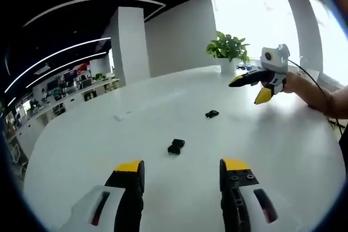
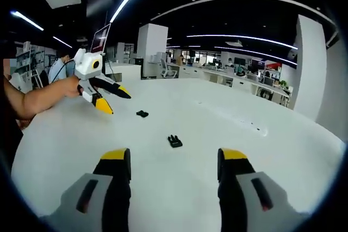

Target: Snap the two parts of the plastic buckle together until the buckle closes and remains connected.

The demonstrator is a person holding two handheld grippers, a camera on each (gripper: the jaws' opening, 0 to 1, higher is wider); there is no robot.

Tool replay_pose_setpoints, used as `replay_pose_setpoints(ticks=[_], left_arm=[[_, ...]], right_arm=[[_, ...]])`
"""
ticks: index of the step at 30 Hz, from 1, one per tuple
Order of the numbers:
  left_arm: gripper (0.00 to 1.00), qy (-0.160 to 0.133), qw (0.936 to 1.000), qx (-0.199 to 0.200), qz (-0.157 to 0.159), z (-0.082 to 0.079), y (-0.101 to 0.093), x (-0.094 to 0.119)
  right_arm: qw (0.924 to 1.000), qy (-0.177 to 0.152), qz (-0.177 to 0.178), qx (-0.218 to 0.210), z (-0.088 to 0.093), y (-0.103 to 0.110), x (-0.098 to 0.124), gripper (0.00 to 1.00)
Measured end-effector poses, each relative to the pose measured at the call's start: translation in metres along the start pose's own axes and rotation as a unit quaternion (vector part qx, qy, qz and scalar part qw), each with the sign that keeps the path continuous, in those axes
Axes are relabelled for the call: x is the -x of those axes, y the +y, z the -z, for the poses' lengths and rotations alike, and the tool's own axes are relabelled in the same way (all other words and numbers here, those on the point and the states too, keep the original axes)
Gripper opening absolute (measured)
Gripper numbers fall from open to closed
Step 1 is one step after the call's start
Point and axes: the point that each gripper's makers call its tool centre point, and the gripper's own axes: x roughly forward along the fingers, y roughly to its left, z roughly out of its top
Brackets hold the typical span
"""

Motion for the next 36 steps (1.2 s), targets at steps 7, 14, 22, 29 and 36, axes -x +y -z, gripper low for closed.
replay_pose_setpoints(ticks=[7, 14, 22, 29, 36], left_arm=[[0.93, -0.019, 0.9990, 0.036, 0.019, -0.010, 0.000, -0.002], [0.98, 0.015, 0.9990, 0.037, 0.021, -0.029, 0.034, -0.016], [0.91, -0.014, 0.9995, 0.016, 0.024, -0.025, 0.027, -0.021], [0.89, 0.037, 0.9991, -0.021, 0.002, 0.007, 0.036, -0.031], [0.84, 0.001, 0.9988, 0.022, 0.043, -0.008, 0.007, -0.016]], right_arm=[[0.9995, -0.008, -0.014, -0.025, -0.001, 0.002, -0.004, 0.84], [0.9989, 0.026, -0.028, -0.026, -0.003, -0.015, -0.029, 1.00], [0.9989, 0.001, -0.022, -0.041, 0.004, 0.001, -0.017, 0.95], [0.9996, -0.003, -0.011, -0.027, 0.000, 0.001, -0.008, 0.92], [0.9998, -0.006, -0.012, -0.014, -0.003, 0.003, -0.009, 0.89]])
